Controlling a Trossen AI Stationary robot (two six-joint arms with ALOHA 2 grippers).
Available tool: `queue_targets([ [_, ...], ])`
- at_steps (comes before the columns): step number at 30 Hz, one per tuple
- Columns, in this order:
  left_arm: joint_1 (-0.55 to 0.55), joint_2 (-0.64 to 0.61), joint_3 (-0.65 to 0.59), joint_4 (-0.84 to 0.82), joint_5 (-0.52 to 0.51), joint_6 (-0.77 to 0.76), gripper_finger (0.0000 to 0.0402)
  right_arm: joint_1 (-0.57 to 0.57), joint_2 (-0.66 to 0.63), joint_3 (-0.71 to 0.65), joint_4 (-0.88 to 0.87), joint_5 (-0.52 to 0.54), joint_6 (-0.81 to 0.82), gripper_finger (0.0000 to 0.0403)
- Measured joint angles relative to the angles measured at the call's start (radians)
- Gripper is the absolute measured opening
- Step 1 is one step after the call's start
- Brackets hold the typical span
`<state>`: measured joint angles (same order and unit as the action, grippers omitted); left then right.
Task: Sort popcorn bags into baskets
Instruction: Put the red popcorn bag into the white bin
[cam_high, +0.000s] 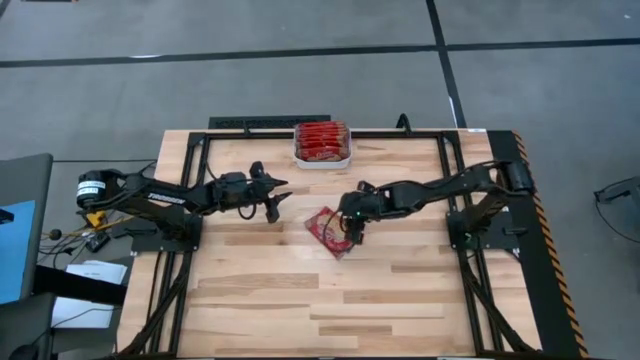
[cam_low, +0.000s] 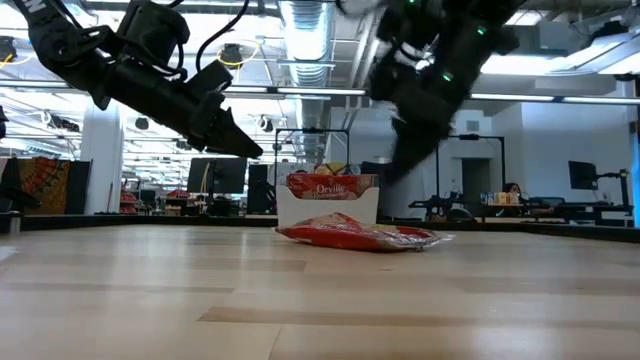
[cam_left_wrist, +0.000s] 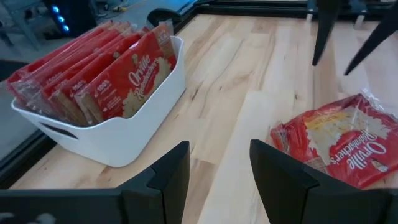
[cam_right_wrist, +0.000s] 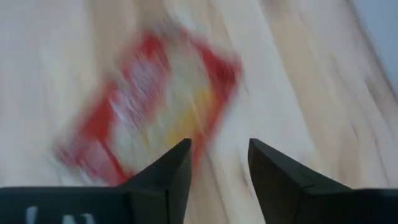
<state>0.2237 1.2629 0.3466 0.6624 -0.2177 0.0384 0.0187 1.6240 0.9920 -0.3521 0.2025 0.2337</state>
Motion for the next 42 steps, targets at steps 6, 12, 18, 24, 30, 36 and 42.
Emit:
queue_targets([
  [6, 0.000, 0.000, 0.000, -0.016, -0.004, -0.033, 0.0159, 0.044, 0.084, -0.003, -0.193, 0.005, 0.170, 0.0132],
  [12, 0.000, 0.010, -0.001, -0.039, -0.003, -0.036, 0.0159, 0.111, 0.201, 0.007, -0.116, -0.030, 0.234, 0.0094],
  [18, 0.000, 0.068, 0.000, -0.014, -0.003, -0.043, 0.0159, 0.149, 0.217, 0.062, -0.105, -0.119, 0.200, 0.0073],
  [24, 0.000, 0.138, 0.001, 0.041, -0.003, -0.054, 0.0159, 0.132, 0.093, 0.086, 0.142, -0.350, -0.004, 0.0066],
  [30, -0.016, 0.169, 0.000, 0.049, 0.000, -0.076, 0.0159, 0.045, 0.046, 0.085, 0.167, -0.137, -0.011, 0.0065],
  [36, -0.042, 0.169, 0.000, 0.047, -0.001, -0.084, 0.0159, -0.036, 0.094, 0.082, 0.081, -0.089, 0.083, 0.0082],
  [42, -0.047, 0.169, 0.000, 0.047, -0.004, -0.081, 0.0159, -0.043, 0.195, 0.083, 0.100, -0.119, 0.046, 0.0169],
])
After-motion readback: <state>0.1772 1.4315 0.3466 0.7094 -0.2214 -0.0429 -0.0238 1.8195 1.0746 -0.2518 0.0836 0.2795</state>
